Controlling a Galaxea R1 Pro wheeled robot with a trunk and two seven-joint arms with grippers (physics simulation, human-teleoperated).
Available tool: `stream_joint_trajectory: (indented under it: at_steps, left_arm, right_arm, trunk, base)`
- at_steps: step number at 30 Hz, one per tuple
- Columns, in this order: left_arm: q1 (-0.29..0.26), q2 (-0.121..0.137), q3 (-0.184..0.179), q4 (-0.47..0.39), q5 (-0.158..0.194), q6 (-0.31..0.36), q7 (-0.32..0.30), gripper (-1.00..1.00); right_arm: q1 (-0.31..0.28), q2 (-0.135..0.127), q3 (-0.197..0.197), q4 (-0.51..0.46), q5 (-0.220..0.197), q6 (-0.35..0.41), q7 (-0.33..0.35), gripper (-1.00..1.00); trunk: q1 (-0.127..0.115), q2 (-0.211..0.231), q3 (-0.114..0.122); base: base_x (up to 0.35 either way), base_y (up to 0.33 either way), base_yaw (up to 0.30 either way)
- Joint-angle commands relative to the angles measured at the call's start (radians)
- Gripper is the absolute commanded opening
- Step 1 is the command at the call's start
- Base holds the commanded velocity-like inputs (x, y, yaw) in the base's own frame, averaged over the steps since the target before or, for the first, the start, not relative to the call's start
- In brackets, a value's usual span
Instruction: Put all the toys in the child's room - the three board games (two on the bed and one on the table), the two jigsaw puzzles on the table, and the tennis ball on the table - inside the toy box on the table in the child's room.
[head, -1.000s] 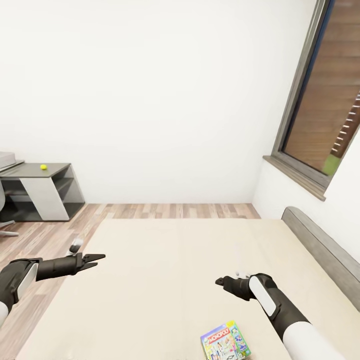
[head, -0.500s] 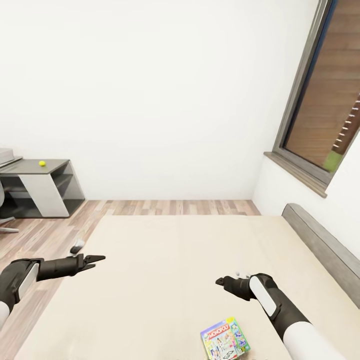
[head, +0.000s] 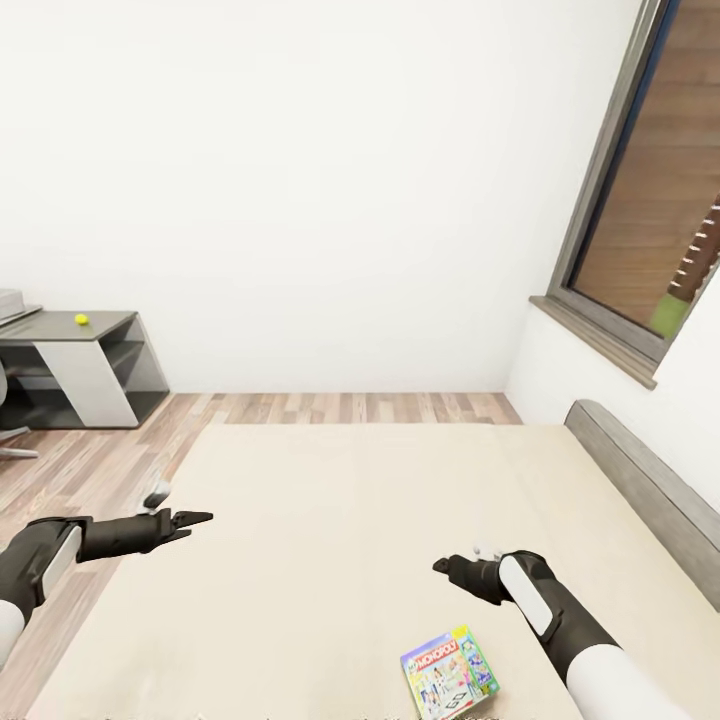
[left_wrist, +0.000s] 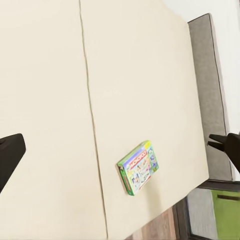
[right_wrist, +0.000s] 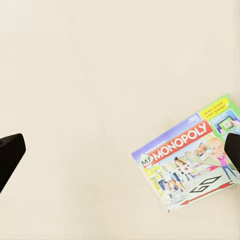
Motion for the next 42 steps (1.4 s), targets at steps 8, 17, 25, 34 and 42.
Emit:
stream_joint_trajectory:
  at_steps: [8, 17, 25, 34, 42]
  left_arm:
    - [-0.001, -0.001, 0.001, 0.0, 0.003, 0.001, 0.023, 1.0]
    - [-0.001, -0.004, 0.001, 0.0, 0.003, -0.003, 0.029, 1.0]
    - [-0.001, -0.017, 0.0, 0.0, 0.002, -0.003, 0.033, 1.0]
    - [-0.001, -0.022, -0.001, 0.0, 0.002, -0.003, 0.061, 1.0]
    - [-0.001, -0.023, -0.001, 0.0, 0.004, -0.003, 0.068, 1.0]
  right_arm:
    - [-0.002, 0.0, 0.005, 0.044, -0.007, -0.022, -0.006, 1.0]
    - [-0.002, 0.0, 0.005, 0.055, -0.007, -0.027, -0.006, 1.0]
    - [-0.002, 0.0, 0.005, 0.056, -0.007, -0.027, -0.006, 1.0]
    - [-0.002, -0.001, 0.005, 0.056, -0.007, -0.028, -0.006, 1.0]
    - [-0.001, -0.001, 0.005, 0.056, -0.007, -0.028, -0.006, 1.0]
  trunk:
    - [0.001, -0.002, -0.015]
    - [0.001, -0.002, -0.03]
    - [0.001, -0.002, -0.043]
    - [0.001, -0.002, -0.058]
    - [0.001, -0.002, -0.071]
  base:
    - [0.0, 0.0, 0.0]
    - [0.0, 0.0, 0.0]
    - [0.0, 0.0, 0.0]
    - [0.0, 0.0, 0.0]
    - [0.0, 0.0, 0.0]
